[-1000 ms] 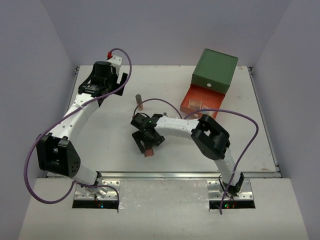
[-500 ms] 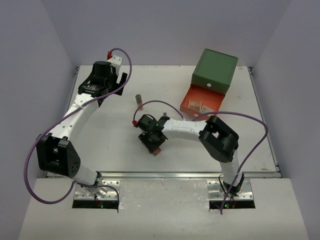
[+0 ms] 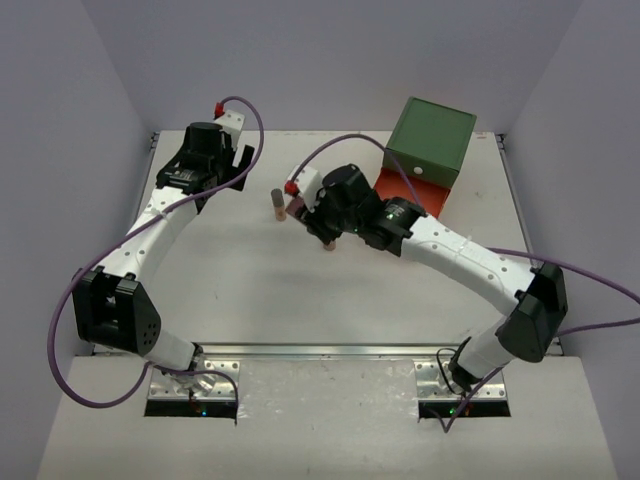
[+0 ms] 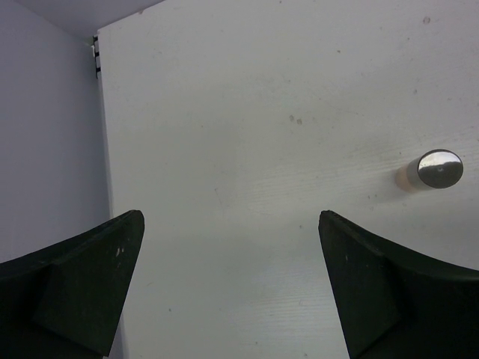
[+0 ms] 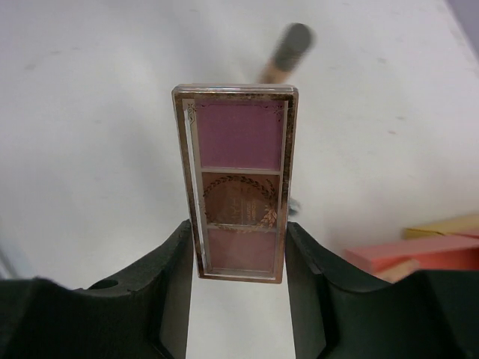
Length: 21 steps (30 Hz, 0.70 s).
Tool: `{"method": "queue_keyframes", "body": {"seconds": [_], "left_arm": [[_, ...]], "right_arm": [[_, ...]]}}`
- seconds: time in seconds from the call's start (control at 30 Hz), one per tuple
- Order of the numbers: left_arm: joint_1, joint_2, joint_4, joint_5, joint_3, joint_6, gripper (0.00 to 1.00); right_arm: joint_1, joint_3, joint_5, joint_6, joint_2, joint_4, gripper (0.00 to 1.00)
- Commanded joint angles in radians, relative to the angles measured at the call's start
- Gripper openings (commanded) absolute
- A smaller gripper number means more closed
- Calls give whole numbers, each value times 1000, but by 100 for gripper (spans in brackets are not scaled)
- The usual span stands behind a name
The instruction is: Organize the makeup
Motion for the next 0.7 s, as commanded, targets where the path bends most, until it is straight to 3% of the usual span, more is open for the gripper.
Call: {"method": "queue_keyframes", "body": {"seconds": [0.0, 0.13, 0.27, 0.67], "left_arm": [[0, -37, 45, -7, 0, 8, 100], [2, -39, 45, -2, 2, 2, 100], [0, -45, 41, -5, -4, 3, 100], [0, -52, 42, -21, -12, 17, 100]], "right_arm": [[-150, 29, 159, -163, -19, 1, 0], [-321, 32, 275, -299, 23, 1, 0], [-397, 18, 342, -385, 77, 1, 0], [-480, -14, 283, -473, 179, 1, 14]]}}
